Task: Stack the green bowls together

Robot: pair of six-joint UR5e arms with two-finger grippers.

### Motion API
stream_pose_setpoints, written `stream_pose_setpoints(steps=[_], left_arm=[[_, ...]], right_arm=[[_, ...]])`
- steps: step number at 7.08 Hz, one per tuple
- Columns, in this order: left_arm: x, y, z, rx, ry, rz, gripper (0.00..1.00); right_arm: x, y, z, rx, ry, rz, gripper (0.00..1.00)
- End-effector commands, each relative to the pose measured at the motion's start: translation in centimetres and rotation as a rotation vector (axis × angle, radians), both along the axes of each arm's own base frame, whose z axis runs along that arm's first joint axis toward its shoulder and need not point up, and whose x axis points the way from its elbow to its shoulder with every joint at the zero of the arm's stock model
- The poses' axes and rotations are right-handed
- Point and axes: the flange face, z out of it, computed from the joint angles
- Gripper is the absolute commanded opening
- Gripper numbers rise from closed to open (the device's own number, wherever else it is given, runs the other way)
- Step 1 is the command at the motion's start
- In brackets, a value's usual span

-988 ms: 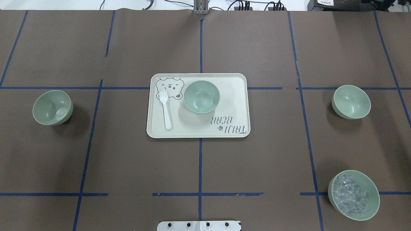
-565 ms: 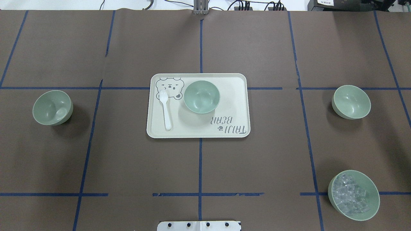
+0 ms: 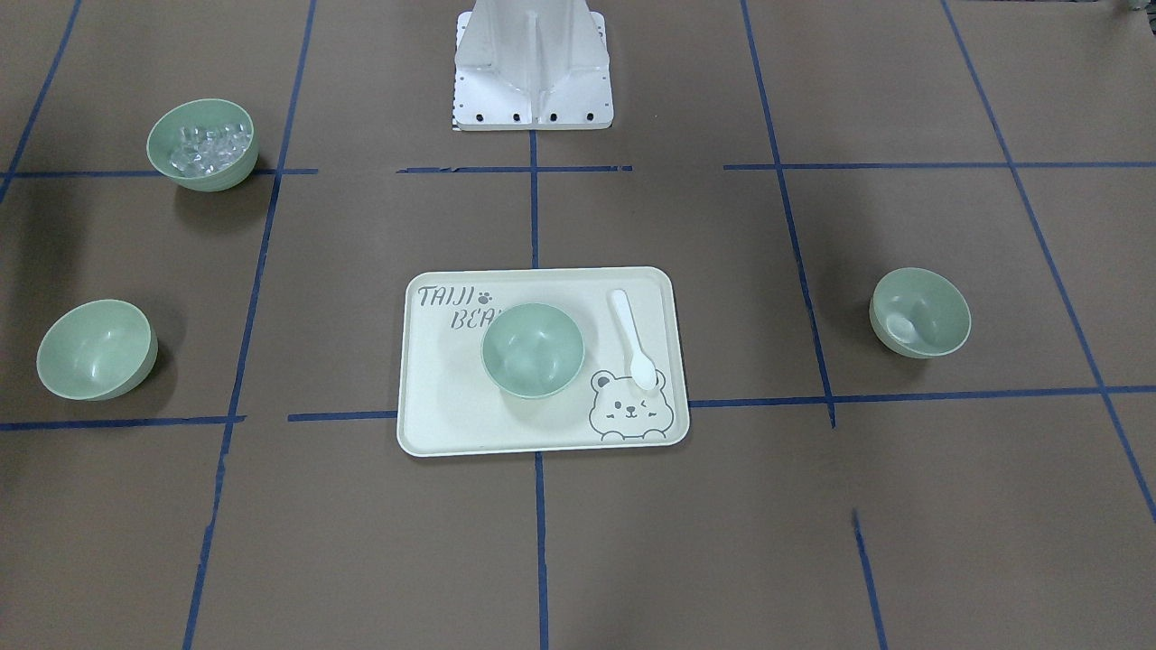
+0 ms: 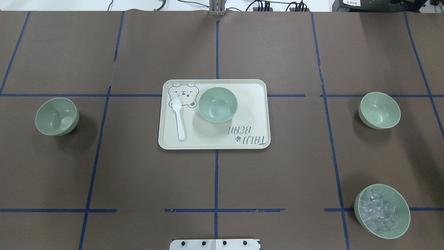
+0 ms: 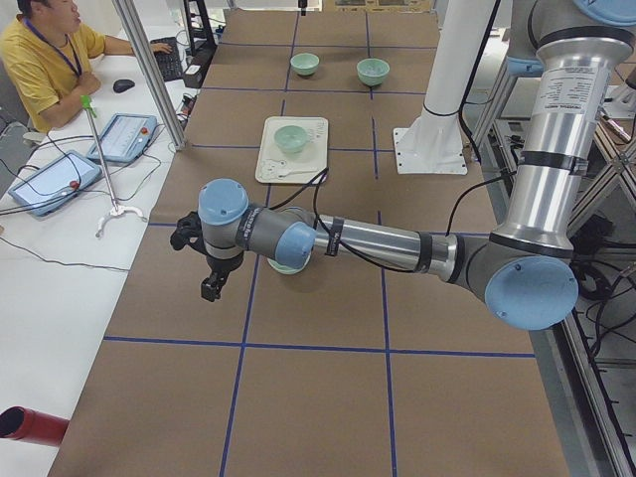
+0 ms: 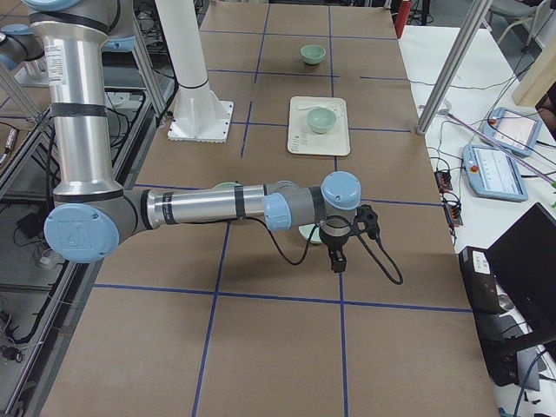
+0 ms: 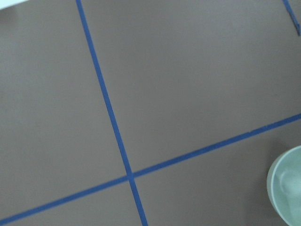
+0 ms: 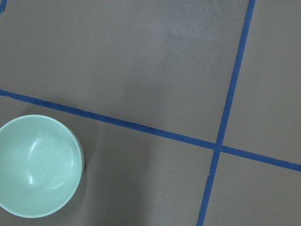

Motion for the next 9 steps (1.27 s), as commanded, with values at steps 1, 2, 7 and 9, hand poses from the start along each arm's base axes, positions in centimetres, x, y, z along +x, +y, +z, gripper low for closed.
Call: stream_pose_setpoints(steps=[1, 2, 7, 9], left_arm=[[7.3, 1.6, 1.3, -0.028, 0.046, 0.026, 1.0], [9.8, 2.4, 1.4, -0.059, 0.068, -0.025, 1.0], [22.6, 7.6, 4.7, -0.146, 0.06, -0.109, 0.9], [23.9, 8.1, 5.4, -0.155, 0.052, -0.085, 0.63]], right_arm=[[-0.9, -0.6, -0.6, 0.013, -0.007, -0.013, 1.0], [-0.9, -0.6, -0.5, 0.011, -0.007, -0.013, 1.0], [-0.9, -0.5, -0.2, 0.008, -0.007, -0.014, 1.0], [-0.8, -0.3, -0.1, 0.005, -0.006, -0.014, 1.0]])
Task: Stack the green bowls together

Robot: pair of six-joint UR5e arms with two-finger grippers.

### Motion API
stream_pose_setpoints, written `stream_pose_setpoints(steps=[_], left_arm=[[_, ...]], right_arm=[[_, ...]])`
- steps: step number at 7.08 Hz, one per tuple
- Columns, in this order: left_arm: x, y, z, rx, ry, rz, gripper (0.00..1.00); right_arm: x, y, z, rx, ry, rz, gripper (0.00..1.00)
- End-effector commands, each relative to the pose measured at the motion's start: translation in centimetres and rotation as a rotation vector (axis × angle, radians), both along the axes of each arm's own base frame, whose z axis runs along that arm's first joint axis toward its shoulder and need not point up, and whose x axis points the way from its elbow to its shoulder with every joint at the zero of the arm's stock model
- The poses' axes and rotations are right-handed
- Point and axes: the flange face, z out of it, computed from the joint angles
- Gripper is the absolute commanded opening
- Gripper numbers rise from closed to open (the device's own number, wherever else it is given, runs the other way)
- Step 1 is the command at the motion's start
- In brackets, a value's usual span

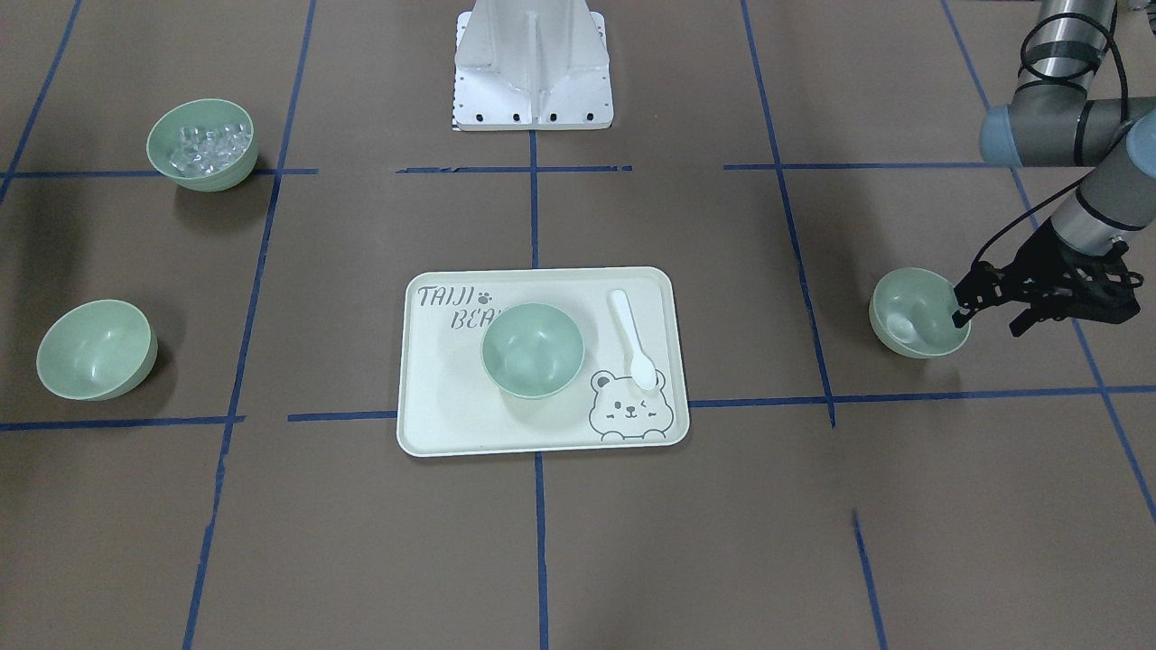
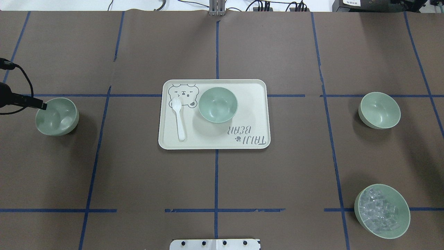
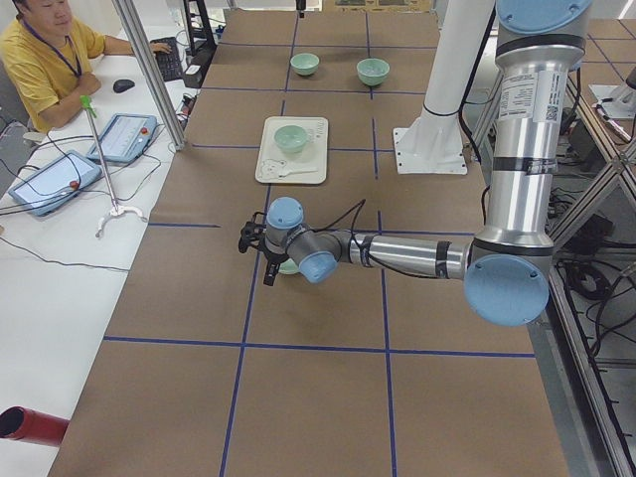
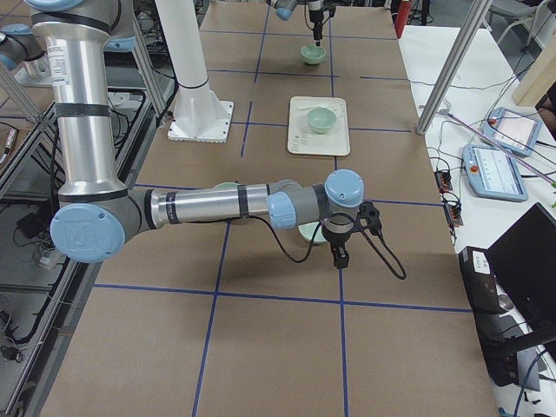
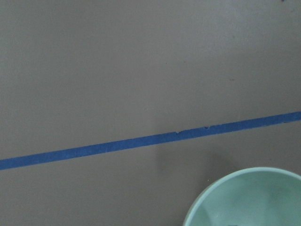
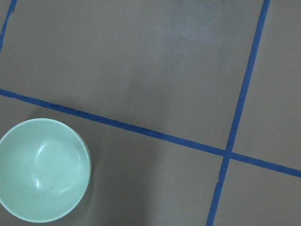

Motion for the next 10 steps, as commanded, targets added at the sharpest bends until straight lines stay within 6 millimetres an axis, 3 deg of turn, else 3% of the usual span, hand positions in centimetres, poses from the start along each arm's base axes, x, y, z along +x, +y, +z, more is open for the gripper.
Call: stream_pose_setpoints(steps=[1, 2, 3, 4, 6, 7, 9, 10], left_arm=[[0.9, 0.5, 0.5, -0.006, -0.003, 0.015, 0.34], [1.0, 0.5, 0.5, -0.007, -0.002, 0.016, 0.08], [1.0, 0.5, 0.1, -0.004, 0.004, 0.019, 0.0], [1.0, 0.4, -0.9, 0.012, 0.015, 0.017, 0.0], [1.3, 0.2, -7.3, 0.054, 0.077, 0.011, 0.0], [2.4, -1.5, -12.9, 0.021, 0.121, -0.027, 0.0], [5.8, -6.5, -27.5, -0.056, 0.248, -0.207, 0.0], [11.1, -5.5, -31.2, -0.086, 0.284, -0.204, 0.0]], right_arm=[[0.0, 0.1, 0.1, -0.002, 0.0, 0.0, 1.0], [0.0, 0.1, 0.1, -0.002, 0.0, 0.0, 1.0], [0.0, 0.2, 0.1, -0.003, 0.0, 0.0, 1.0], [0.0, 0.2, 0.1, -0.003, 0.0, 0.0, 1.0], [0.0, 0.1, 0.0, 0.0, 0.0, 0.0, 1.0], [0.0, 0.1, 0.0, 0.002, 0.0, 0.0, 1.0], [0.0, 0.1, -0.1, 0.0, -0.001, 0.004, 1.0], [0.0, 0.1, -0.1, 0.0, 0.001, 0.004, 1.0]])
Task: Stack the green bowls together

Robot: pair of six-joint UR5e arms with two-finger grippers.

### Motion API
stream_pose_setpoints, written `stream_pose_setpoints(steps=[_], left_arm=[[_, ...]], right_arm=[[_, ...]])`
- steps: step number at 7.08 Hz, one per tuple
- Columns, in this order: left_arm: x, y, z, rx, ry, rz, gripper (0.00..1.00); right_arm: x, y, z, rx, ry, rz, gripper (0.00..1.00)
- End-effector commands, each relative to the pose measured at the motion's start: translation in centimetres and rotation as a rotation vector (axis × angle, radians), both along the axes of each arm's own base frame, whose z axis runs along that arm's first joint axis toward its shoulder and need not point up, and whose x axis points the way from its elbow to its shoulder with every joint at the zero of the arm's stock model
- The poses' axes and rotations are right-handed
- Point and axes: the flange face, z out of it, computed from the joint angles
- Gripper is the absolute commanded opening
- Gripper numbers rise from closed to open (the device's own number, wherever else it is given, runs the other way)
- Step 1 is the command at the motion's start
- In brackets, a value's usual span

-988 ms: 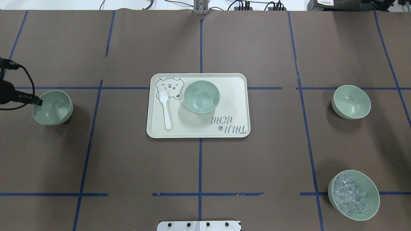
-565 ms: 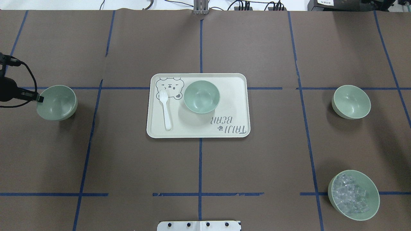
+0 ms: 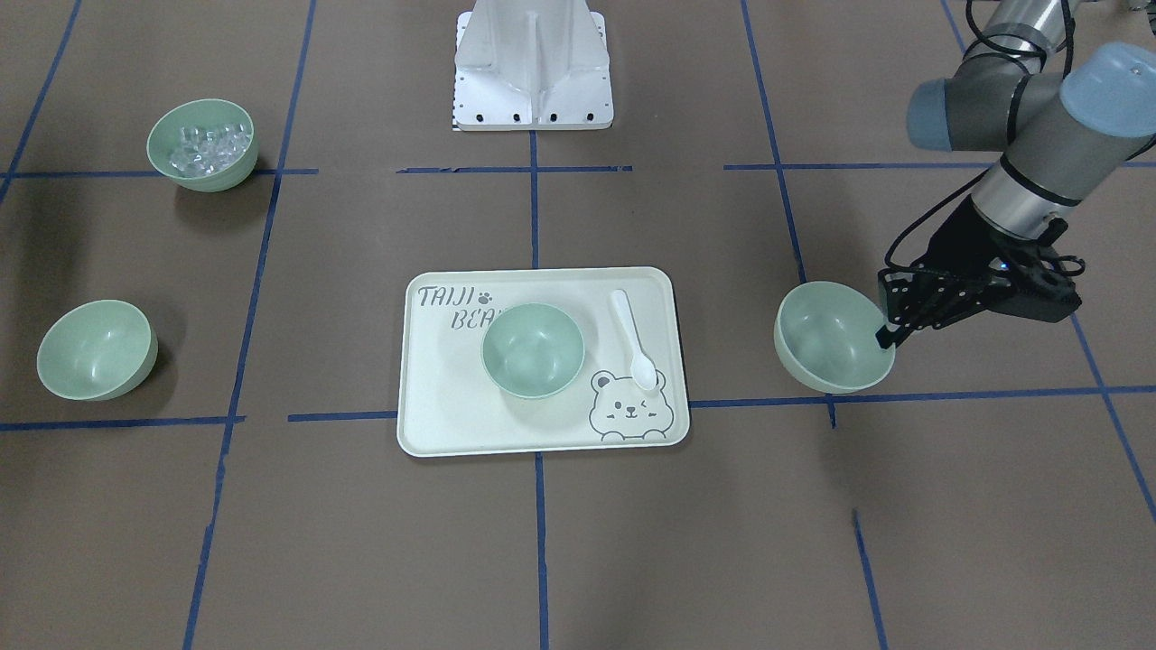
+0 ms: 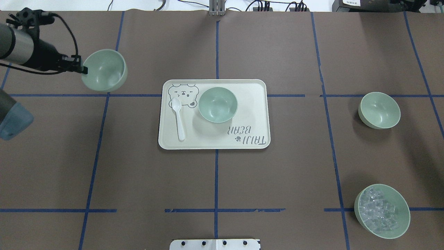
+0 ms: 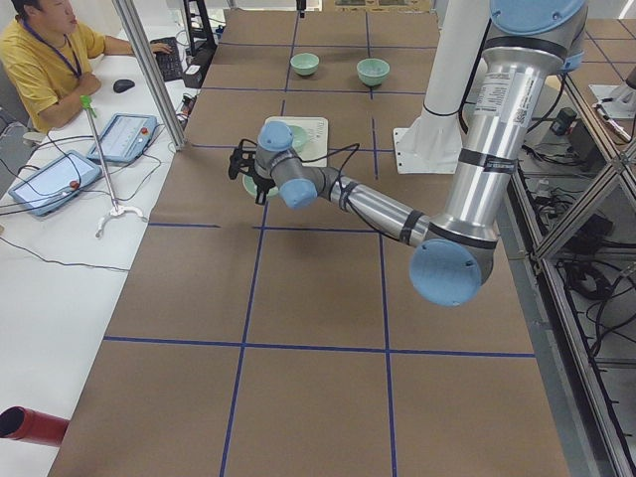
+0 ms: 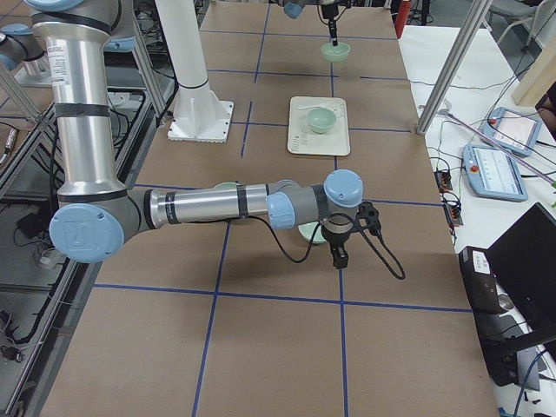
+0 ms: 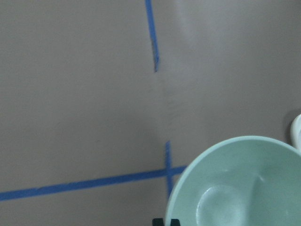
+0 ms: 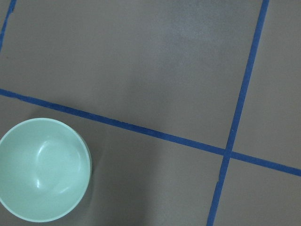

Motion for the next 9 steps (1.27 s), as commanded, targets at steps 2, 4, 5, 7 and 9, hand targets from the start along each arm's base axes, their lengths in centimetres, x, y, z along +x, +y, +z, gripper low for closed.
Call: stream_pose_setpoints(steps=[2, 4, 5, 7, 9], left_arm=[[17.2, 3.3, -15.0, -0.145, 0.033, -0.067, 0.0], [26.1, 4.9, -16.6, -0.189, -0.003, -0.075, 0.0], [28.3, 6.6, -16.1, -0.181, -0.02, -0.067, 0.0], [28.9, 6.8, -15.5, -0.184, -0.033, -0.063, 0.0], [29.2, 6.6, -14.7, -0.192, -0.051, -0.063, 0.0]], right_arm=[[0.0, -0.1, -0.2, 0.003, 0.001, 0.001, 1.0], [0.0, -0.1, -0.2, 0.003, 0.001, 0.001, 1.0], [0.0, -0.1, -0.2, 0.003, 0.001, 0.001, 1.0], [0.0, -0.1, -0.3, 0.005, -0.001, 0.001, 1.0], [0.0, -0.1, -0.2, 0.002, 0.001, 0.002, 1.0]])
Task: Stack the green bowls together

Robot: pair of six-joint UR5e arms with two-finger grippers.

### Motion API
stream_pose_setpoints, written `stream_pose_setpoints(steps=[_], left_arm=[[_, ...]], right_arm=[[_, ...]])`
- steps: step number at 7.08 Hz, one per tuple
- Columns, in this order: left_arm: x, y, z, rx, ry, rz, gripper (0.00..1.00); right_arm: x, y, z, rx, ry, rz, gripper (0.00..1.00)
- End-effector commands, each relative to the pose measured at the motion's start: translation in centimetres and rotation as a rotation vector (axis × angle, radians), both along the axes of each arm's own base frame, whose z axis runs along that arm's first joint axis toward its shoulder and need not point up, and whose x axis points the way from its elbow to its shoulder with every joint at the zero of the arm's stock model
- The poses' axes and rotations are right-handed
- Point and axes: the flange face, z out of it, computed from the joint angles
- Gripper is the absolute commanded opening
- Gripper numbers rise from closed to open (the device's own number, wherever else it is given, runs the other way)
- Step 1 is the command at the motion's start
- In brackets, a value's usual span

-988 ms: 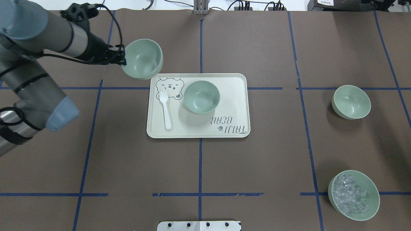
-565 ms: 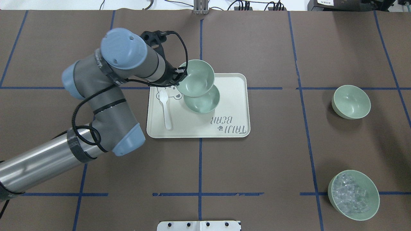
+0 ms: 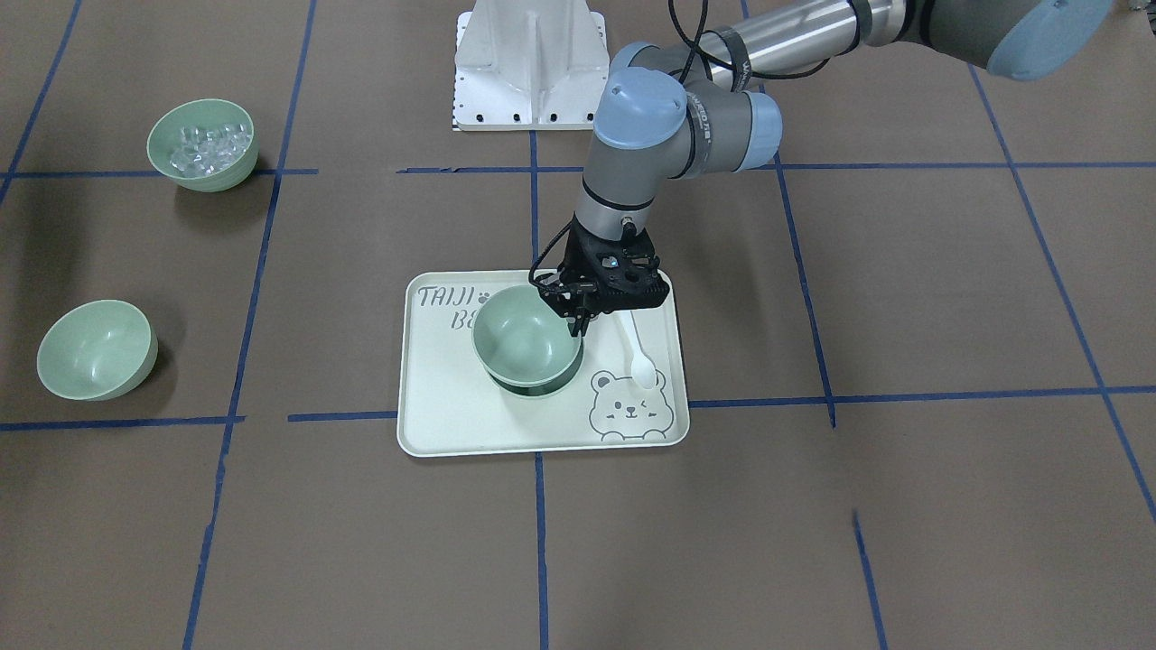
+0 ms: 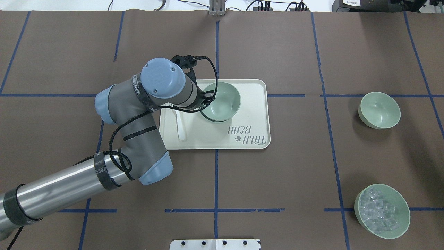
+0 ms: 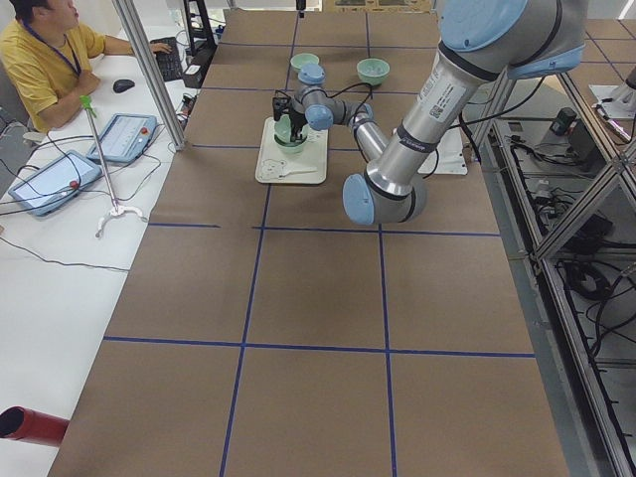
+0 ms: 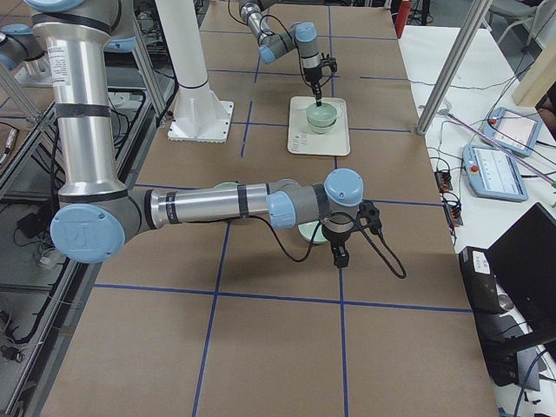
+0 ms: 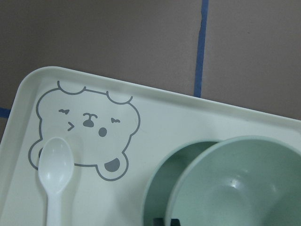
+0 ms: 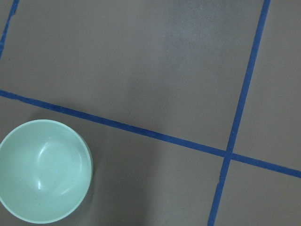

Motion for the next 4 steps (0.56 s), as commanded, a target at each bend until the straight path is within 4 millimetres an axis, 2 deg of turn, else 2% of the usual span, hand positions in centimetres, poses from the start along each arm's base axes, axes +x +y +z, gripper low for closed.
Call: stream_pose_setpoints(steps=[1, 2, 3, 4], left_arm=[[0.2, -0.04, 0.63, -0.005, -0.015, 0.003, 0.0], [0.2, -0.04, 0.65, -0.003, -0.018, 0.005, 0.0], [0.16, -0.01, 0.7, -0.003, -0.018, 0.005, 0.25], [0.15, -0.02, 0.81, -0.003, -0.019, 0.003, 0.69]], right_arm=[[0.01, 0.02, 0.05, -0.001, 0.0, 0.0, 1.0], [-0.01, -0.04, 0.03, -0.001, -0.001, 0.0, 1.0], [-0.01, -0.05, 0.03, 0.0, -0.001, -0.001, 1.0], [-0.01, 0.02, 0.11, -0.001, -0.001, -0.001, 1.0]])
